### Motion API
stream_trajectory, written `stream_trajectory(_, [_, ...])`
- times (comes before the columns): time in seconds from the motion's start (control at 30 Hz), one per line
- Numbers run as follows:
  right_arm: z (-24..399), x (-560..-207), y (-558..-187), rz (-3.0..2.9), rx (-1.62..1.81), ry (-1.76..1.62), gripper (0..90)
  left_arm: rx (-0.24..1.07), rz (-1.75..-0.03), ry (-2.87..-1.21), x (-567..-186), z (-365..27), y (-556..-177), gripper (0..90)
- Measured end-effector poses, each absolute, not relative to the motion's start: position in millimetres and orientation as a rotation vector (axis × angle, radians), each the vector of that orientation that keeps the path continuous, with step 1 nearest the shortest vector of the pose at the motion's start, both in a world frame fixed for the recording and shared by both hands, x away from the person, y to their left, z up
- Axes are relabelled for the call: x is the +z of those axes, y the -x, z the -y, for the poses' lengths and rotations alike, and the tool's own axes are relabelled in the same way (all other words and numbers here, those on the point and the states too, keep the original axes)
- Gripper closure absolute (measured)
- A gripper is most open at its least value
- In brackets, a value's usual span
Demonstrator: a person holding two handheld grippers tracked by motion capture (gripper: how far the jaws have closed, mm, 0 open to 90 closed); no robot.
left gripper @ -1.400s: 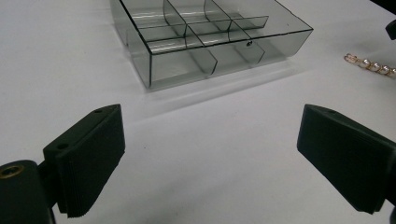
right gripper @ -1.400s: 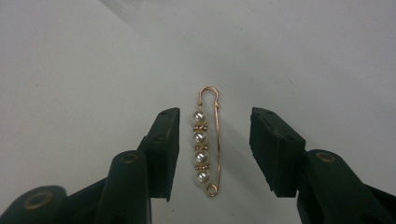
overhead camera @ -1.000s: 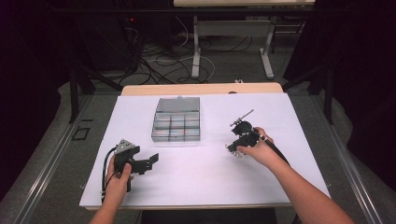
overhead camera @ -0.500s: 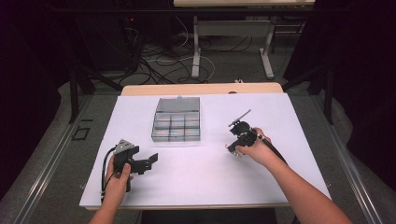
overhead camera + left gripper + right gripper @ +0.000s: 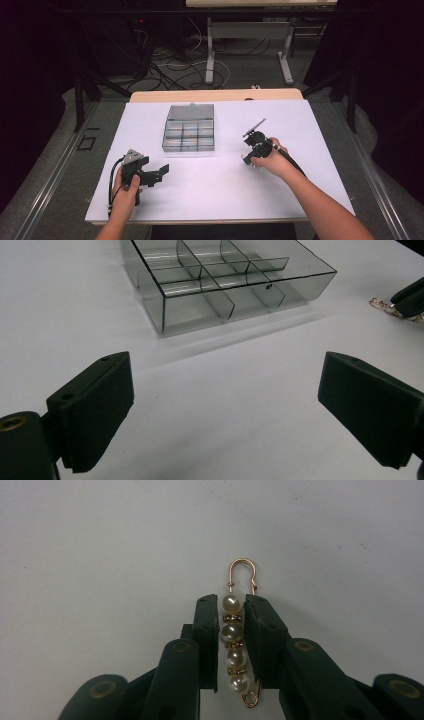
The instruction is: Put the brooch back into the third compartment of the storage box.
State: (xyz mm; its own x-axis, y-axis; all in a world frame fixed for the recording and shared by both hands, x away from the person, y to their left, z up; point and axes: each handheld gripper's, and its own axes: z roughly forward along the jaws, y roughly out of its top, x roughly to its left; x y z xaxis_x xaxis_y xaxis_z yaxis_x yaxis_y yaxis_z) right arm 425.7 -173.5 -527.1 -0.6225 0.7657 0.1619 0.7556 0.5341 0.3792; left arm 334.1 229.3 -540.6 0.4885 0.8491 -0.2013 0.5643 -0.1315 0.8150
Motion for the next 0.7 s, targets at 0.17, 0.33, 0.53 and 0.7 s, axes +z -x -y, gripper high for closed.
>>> stream_trajectory(0.17, [171.0,-529.0,-425.4,-2.731,0.651,-1.374,77.5,0.382,-1.185,-1.819,-540.6,-230.0,-334.4,8.2])
stream_trajectory(0.33, [170.4,-531.1,-425.6,-2.727,0.653,-1.354,79.6,0.379,-1.185,-1.819,-540.8,-229.8,-334.5,8.2])
stream_trajectory(0.53, [170.7,-530.8,-425.7,-2.727,0.651,-1.355,80.0,0.379,-1.186,-1.82,-541.0,-229.6,-334.6,8.2])
stream_trajectory(0.7, [170.9,-530.4,-425.7,-2.728,0.645,-1.356,80.1,0.389,-1.193,-1.815,-541.3,-229.1,-334.6,8.2])
